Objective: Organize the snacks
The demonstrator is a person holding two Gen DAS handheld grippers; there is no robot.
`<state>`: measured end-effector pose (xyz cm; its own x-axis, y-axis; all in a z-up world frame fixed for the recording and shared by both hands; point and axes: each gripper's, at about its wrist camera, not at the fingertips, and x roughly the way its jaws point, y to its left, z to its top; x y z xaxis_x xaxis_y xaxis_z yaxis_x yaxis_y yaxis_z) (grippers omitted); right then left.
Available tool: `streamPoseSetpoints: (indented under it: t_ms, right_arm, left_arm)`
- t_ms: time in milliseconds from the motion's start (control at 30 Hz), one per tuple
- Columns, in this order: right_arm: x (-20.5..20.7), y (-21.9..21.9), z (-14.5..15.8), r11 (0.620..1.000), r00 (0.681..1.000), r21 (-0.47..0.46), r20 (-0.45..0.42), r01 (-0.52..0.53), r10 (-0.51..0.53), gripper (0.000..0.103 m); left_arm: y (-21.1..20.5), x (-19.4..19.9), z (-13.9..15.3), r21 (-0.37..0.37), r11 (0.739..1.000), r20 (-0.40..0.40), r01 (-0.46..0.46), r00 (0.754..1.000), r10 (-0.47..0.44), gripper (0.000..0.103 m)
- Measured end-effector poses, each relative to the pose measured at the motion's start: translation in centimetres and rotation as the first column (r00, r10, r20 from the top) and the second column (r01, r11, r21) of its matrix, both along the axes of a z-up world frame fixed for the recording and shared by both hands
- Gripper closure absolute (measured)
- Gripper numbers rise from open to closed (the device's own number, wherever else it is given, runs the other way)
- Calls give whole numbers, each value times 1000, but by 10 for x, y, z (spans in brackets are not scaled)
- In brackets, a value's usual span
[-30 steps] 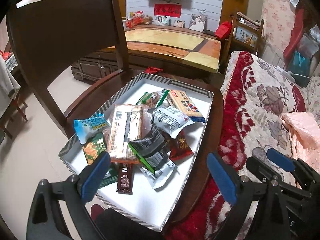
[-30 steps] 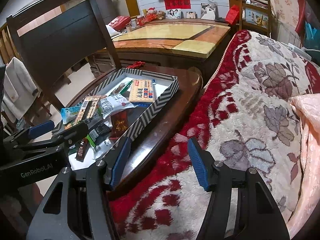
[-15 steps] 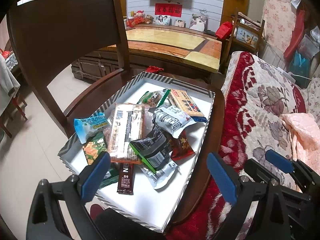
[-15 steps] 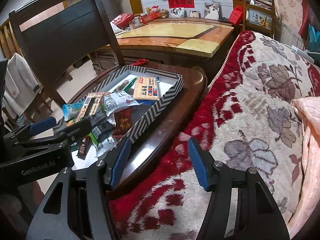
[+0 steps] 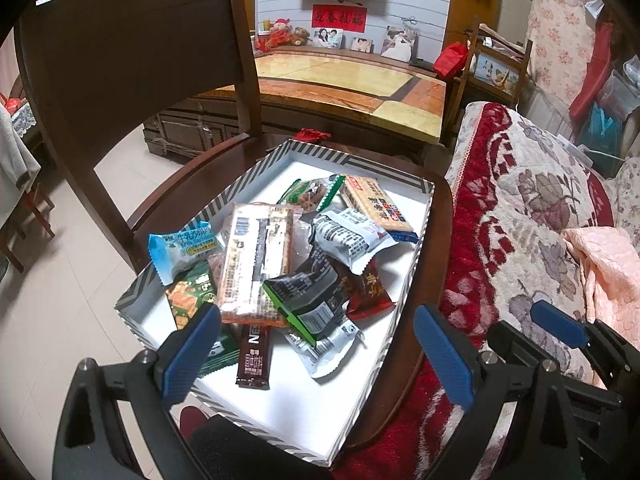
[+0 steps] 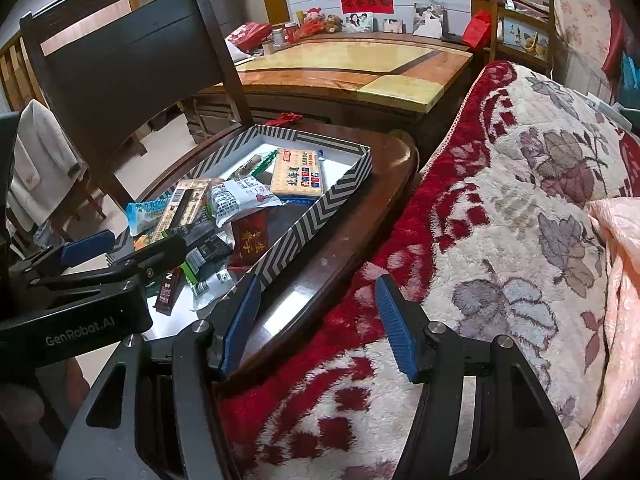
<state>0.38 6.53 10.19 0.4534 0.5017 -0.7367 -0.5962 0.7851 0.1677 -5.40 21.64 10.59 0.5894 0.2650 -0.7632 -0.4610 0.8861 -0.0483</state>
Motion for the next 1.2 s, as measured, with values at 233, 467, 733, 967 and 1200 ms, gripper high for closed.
streamPoseSetpoints:
  t_ms: [233, 467, 733, 967, 1200]
  right_arm:
    - [0, 1, 0, 1000, 1000, 1, -1, 1, -1, 44]
    - [0, 5, -3, 1000, 1000, -8, -3, -16, 16, 44]
    - [-1, 6, -3, 1000, 1000, -11, -4, -21, 21, 44]
    - [-1, 7, -3, 1000, 1000, -11, -5, -23, 23, 44]
    - [-3, 11, -6, 999, 999, -19, -6, -42, 42, 44]
  left_arm:
    - [1, -1, -1, -2, 1000, -1, -7, 1000, 7, 5]
    - [2, -1, -2, -3, 1000, 0, -7, 1000, 7, 5]
    - [3, -2, -2, -5, 1000, -5, -8, 1000, 8, 5]
    - [3, -2, -4, -9, 1000, -5, -18, 1000, 18, 5]
    - [4, -4, -4, -1, 1000, 14, -22, 1000, 22, 5]
